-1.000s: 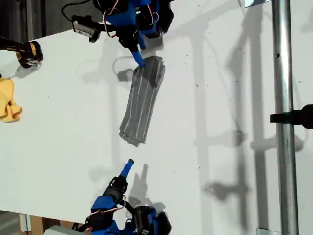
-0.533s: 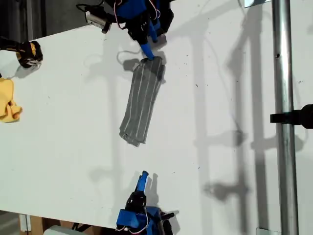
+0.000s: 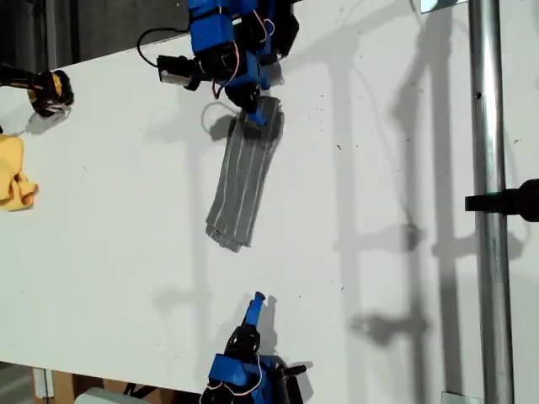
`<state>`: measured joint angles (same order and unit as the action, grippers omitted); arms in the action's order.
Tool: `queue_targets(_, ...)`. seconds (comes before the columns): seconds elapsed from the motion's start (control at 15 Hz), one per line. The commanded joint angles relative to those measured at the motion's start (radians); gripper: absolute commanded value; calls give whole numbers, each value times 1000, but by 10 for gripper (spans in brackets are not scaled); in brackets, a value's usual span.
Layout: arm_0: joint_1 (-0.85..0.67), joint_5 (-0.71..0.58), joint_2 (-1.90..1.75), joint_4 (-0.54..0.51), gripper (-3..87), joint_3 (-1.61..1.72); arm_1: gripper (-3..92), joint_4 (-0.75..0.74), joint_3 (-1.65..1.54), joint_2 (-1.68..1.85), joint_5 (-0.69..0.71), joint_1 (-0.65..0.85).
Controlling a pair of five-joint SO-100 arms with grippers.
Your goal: Grasp corners of a towel and fold twice.
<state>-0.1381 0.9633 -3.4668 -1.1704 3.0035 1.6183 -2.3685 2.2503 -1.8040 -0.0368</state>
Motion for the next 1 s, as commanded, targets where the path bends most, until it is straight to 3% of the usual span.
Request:
queue_targets(0.0,12,20,-6,-18,222,-3,352,-81,-12,-126,98,80)
queue_targets(0.27,9,31,-6,-25,222,8,387,-193,-80,-212,210,202)
queue_targets(0.4,5,32,-6,-29,222,8,394,-322,-94,-347,288,273)
queue_targets(0.53,6,44,-6,-37,222,9,394,-353,5,-512,357,316)
queue_targets(0.93,3,49,-6,-41,221,3,348,-434,250,-710,459,331)
